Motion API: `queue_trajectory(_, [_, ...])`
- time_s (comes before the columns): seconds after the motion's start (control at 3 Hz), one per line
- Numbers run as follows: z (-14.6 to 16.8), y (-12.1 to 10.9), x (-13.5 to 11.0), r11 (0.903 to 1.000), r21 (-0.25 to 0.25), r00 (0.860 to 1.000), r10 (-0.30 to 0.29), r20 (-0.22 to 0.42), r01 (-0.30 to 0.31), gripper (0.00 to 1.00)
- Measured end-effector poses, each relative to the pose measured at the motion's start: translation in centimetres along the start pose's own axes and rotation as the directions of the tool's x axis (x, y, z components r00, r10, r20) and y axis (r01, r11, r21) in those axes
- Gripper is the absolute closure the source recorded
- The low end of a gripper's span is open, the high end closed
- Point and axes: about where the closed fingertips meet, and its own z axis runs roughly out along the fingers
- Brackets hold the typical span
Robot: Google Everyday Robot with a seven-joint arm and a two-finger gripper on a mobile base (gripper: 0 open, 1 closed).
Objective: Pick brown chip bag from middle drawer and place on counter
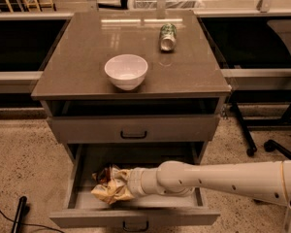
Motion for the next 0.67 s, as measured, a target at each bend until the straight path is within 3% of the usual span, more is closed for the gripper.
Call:
queue_trajectory(0.33, [0.3,-0.1,0.2,1.0,-0.003,1.0,0.007,0.01,-0.007,0.94])
queue_trajectory(0.67, [0.4,-0.9,-1.1,0.9996,0.009,0.992,-0.029,0.123,0.028,1.0])
